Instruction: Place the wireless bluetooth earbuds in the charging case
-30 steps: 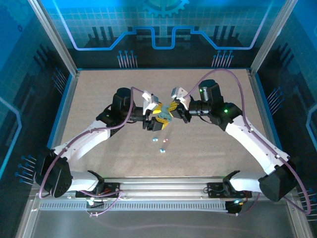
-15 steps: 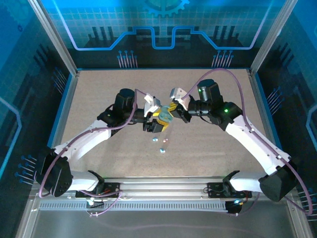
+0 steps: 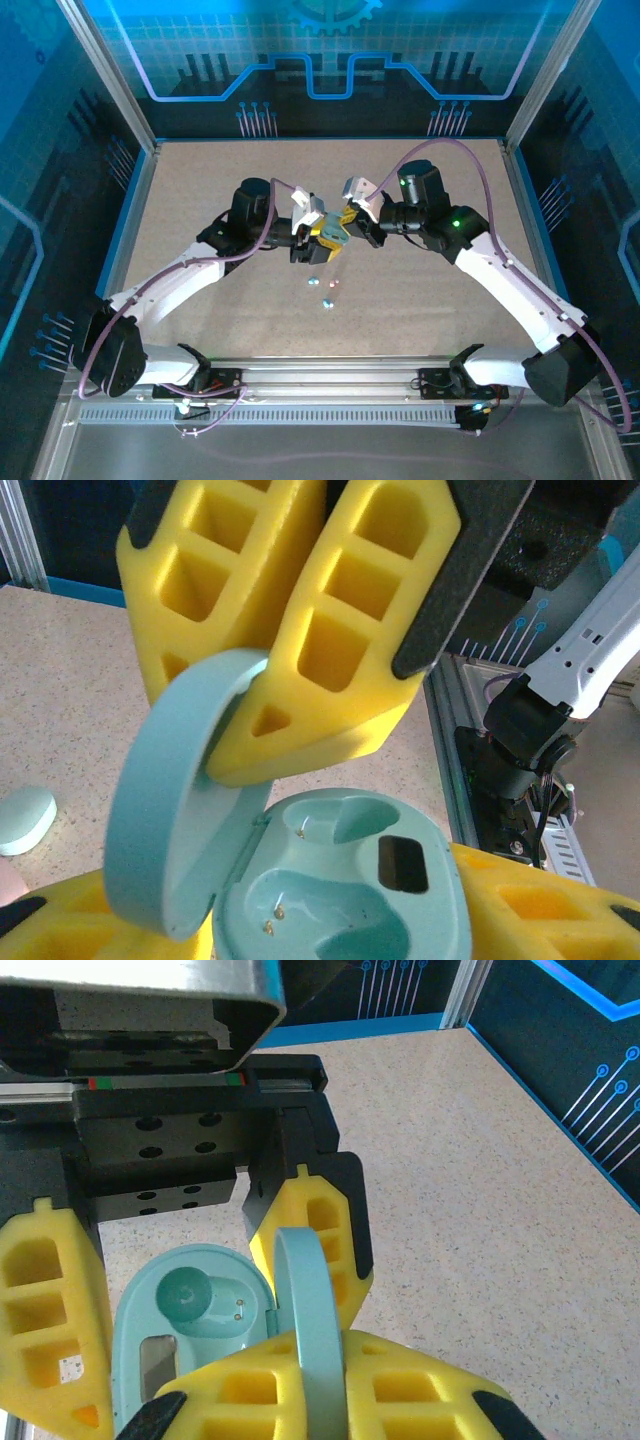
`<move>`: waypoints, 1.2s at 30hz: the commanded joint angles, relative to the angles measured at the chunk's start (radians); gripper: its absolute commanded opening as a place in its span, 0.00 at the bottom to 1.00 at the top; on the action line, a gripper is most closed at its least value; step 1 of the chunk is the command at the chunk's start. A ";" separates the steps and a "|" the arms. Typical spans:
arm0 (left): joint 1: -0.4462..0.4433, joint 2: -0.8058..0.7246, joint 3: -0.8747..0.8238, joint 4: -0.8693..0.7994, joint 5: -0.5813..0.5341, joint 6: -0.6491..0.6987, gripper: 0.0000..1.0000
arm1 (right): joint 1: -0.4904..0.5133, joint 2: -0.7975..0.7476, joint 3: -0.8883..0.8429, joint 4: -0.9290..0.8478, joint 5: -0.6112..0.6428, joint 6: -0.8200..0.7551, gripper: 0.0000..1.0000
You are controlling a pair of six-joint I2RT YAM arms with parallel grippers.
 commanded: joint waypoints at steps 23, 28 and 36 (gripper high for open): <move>-0.001 -0.003 0.026 -0.007 0.014 0.020 0.41 | 0.014 -0.009 0.025 -0.001 -0.001 -0.008 0.16; -0.001 -0.007 0.015 0.018 0.003 0.008 0.39 | 0.011 -0.012 0.034 0.000 0.000 0.017 0.23; 0.003 -0.017 -0.036 0.136 -0.032 -0.049 0.37 | -0.054 -0.014 0.097 -0.007 0.076 0.198 0.39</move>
